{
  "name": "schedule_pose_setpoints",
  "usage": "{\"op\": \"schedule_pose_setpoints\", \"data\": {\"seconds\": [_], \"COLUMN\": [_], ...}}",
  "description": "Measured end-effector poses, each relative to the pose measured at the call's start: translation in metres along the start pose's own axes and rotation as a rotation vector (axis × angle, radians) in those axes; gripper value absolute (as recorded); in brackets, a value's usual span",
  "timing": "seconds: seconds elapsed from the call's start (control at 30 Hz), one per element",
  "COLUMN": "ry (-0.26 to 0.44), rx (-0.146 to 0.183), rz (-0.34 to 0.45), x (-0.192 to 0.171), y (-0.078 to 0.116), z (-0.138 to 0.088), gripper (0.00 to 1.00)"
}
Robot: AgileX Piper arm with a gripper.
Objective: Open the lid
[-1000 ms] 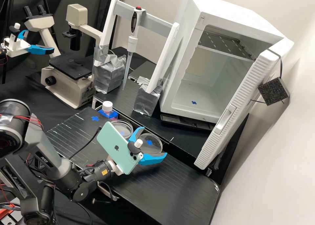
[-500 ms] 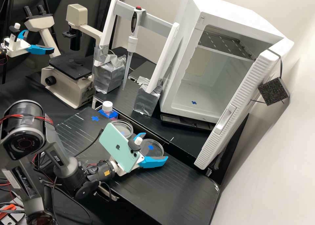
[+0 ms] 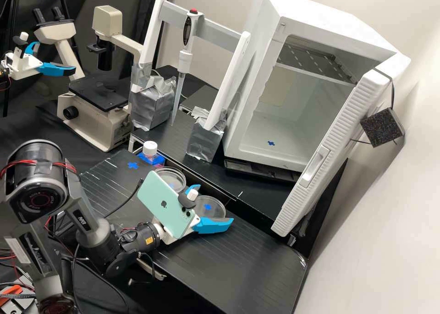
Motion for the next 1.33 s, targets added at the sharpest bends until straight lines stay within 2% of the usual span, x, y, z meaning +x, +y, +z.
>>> {"op": "schedule_pose_setpoints", "data": {"seconds": [0.17,0.3,0.4,0.5,0.6,0.63,0.73,0.83,0.87,0.9,0.93,1.0,1.33], "ry": [0.003,0.016,0.031,0.066,0.135,0.188,0.283,0.345,0.355,0.364,0.373,0.385,0.463], "rx": [-0.001,-0.007,0.019,0.025,0.007,-0.001,-0.021,-0.071,-0.074,-0.053,-0.013,0.016,0.023], "rz": [0.0,0.048,0.098,0.132,0.146,0.143,0.143,0.2,0.221,0.231,0.217,0.182,0.064], "x": [0.0,-0.004,-0.011,-0.02,-0.026,-0.028,-0.032,-0.038,-0.041,-0.044,-0.047,-0.048,-0.046], "y": [0.0,0.008,0.015,0.019,0.019,0.018,0.014,0.007,0.005,0.002,-0.003,-0.009,-0.023], "z": [-0.001,-0.004,-0.008,-0.016,-0.029,-0.038,-0.056,-0.077,-0.082,-0.087,-0.092,-0.096,-0.102], "gripper": [1.0,1.0,1.0,1.0,1.0,1.0,1.0,1.0,1.0,1.0,1.0,1.0,1.0]}}
